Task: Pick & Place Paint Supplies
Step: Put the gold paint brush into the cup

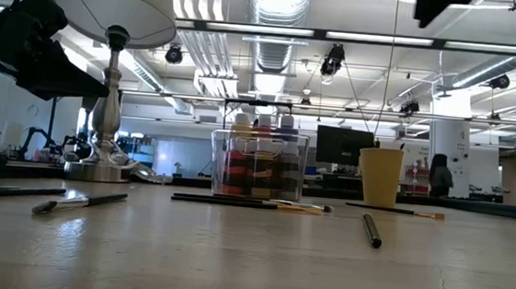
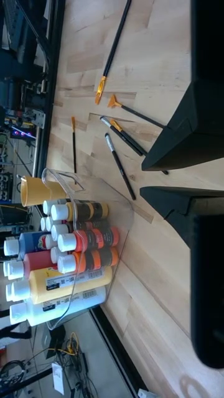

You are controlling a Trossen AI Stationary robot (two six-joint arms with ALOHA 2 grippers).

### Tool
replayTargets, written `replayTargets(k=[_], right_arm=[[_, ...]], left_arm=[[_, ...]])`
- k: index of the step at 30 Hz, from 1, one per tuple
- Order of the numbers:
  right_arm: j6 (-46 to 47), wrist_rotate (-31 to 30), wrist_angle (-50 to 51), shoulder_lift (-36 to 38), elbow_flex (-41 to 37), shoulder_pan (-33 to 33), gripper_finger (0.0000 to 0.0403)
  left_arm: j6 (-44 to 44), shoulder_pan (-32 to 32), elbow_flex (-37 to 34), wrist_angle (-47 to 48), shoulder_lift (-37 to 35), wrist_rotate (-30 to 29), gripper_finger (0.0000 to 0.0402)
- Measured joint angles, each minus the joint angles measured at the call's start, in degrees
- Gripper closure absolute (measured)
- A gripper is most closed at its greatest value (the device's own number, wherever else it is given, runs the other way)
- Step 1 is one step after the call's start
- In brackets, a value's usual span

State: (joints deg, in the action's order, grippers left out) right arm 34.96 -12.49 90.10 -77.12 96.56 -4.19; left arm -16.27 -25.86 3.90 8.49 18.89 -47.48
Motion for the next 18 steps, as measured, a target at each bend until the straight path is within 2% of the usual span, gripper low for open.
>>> replayTargets(k=[5, 9, 14, 18], right_arm=[[13.66, -6.83, -1.66, 4.89, -12.57, 13.42, 0.0245], [22.34, -8.60, -8.76, 7.05, -23.63, 21.04, 0.0237], [26.56, -8.56, -21.34, 7.41, -36.70, 25.67, 0.0235], [28.75, -8.53, -30.32, 7.22, -45.46, 25.87, 0.0244]], left_arm=[[0.00, 0.01, 0.00, 0.00, -0.01, 0.01, 0.0345], [0.01, -0.01, 0.00, 0.00, -0.01, 0.01, 0.0344], [0.00, -0.01, 0.00, 0.00, -0.02, 0.02, 0.0346], [0.00, -0.01, 0.00, 0.00, -0.02, 0.00, 0.0344]])
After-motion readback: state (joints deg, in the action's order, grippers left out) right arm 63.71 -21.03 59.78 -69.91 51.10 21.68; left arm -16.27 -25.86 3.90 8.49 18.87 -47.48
